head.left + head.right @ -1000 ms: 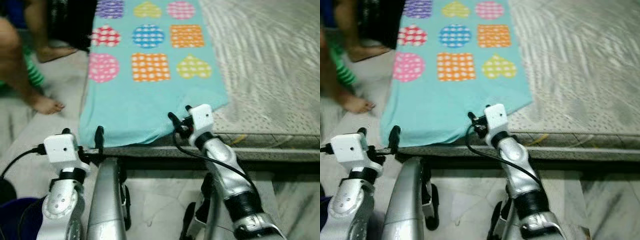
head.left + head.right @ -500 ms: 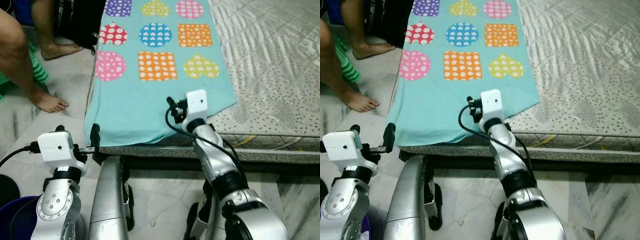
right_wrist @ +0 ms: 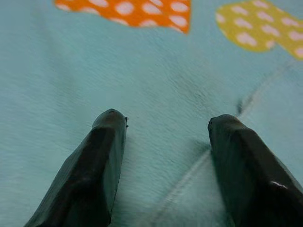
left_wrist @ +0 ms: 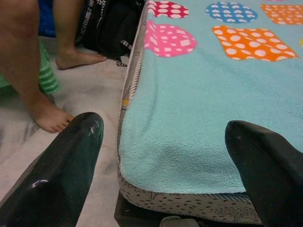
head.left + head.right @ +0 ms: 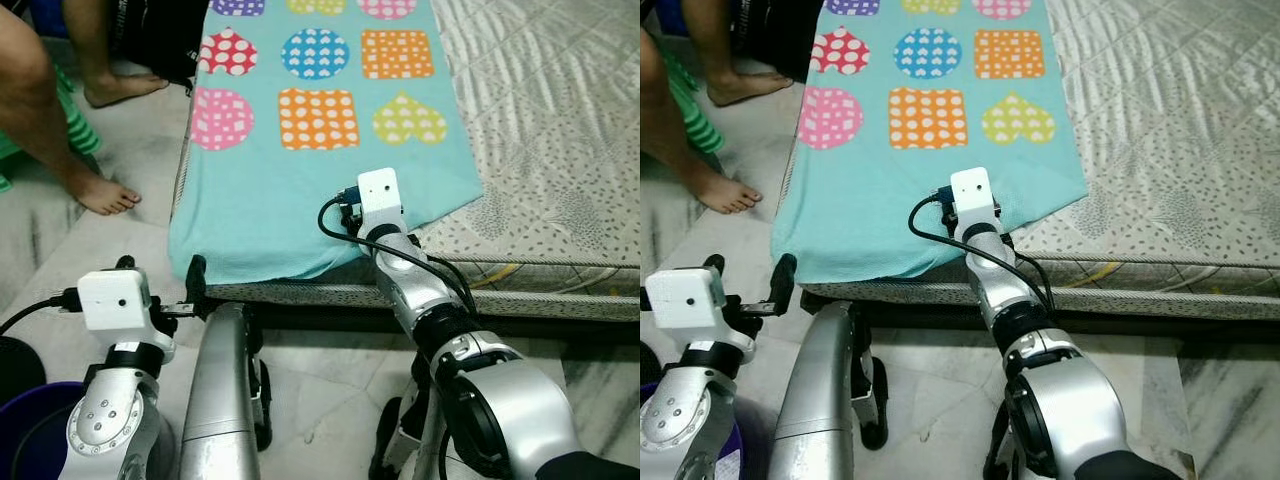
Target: Clean up the room
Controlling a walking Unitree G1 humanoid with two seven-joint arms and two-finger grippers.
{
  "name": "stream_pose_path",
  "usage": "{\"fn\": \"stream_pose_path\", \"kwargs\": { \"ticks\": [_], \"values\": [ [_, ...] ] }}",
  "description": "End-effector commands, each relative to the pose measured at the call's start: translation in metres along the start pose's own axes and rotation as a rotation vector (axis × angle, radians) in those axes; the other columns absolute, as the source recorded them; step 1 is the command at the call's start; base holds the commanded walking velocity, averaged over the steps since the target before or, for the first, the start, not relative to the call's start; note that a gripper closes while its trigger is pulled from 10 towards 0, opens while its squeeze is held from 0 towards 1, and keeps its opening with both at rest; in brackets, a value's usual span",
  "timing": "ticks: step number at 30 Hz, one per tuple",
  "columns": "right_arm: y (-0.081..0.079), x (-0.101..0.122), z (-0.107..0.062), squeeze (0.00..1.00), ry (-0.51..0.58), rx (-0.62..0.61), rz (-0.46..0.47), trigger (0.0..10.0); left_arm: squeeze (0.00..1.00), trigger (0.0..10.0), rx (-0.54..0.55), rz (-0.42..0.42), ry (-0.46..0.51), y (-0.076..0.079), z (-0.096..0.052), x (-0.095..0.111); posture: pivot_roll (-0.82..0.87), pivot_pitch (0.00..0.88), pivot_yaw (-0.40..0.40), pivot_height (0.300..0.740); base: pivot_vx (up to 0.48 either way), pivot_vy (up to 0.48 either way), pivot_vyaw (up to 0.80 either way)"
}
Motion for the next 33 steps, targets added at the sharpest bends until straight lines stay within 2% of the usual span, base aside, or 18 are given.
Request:
{"fn": "stream_pose_path", "kwargs": {
  "ticks": [1, 5, 8, 13, 14, 16, 23, 33],
  "values": [
    [0.007, -0.013, -0.001, 0.0, -0.062, -0.042, -0.003, 10.0, 0.0, 10.0, -0.001, 0.005, -0.009, 0.0, -0.004, 0.001, 0.3, 0.364, -0.002, 0.528, 0.0, 0.0, 0.0],
    [0.018, -0.019, -0.001, 0.0, -0.088, -0.091, 0.008, 10.0, 0.0, 10.0, -0.001, 0.004, -0.011, 0.001, -0.003, 0.002, 0.29, 0.361, -0.008, 0.528, 0.0, 0.0, 0.0],
    [0.034, -0.02, -0.001, 0.0, -0.076, -0.153, 0.004, 10.0, 0.0, 10.0, 0.004, -0.001, -0.009, 0.001, -0.002, 0.002, 0.29, 0.359, -0.009, 0.528, 0.0, 0.0, 0.0],
    [0.035, -0.03, -0.004, 0.0, -0.112, -0.153, -0.011, 10.0, 0.0, 10.0, 0.0, -0.007, -0.014, 0.003, -0.001, 0.0, 0.28, 0.356, -0.009, 0.528, 0.0, 0.0, 0.0],
    [0.034, -0.032, -0.004, 0.0, -0.116, -0.149, -0.013, 7.7, 0.0, 10.0, -0.001, -0.007, -0.014, 0.003, -0.001, 0.0, 0.28, 0.355, -0.008, 0.528, 0.0, 0.0, 0.0],
    [0.03, -0.035, -0.005, 0.0, -0.122, -0.134, -0.006, 0.0, 0.0, 10.0, -0.001, -0.008, -0.013, 0.003, 0.0, 0.0, 0.28, 0.354, -0.008, 0.528, 0.0, 0.0, 0.0],
    [0.022, -0.04, -0.007, 0.0, -0.128, -0.111, -0.001, 0.0, 0.0, 10.0, 0.0, -0.009, -0.009, 0.002, 0.002, 0.001, 0.28, 0.347, -0.006, 0.528, 0.0, 0.0, 0.0],
    [0.026, -0.045, -0.009, 0.0, -0.141, -0.118, 0.01, 0.0, 0.0, 10.0, 0.006, -0.016, -0.014, 0.001, 0.004, -0.001, 0.28, 0.341, -0.003, 0.528, 0.0, 0.0, 0.0]
  ]
}}
Point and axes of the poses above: a point about 5 cm out from each wrist's last joint towards the gripper, its own z axis pointing out of the wrist towards the gripper, its own x axis along the axis of the wrist's last joint, y = z × x, the point moved 4 cm from there along z, pointing out of the wrist towards the gripper, and after that the axes turned 6 degrees about -z, right-handed, at the moved point
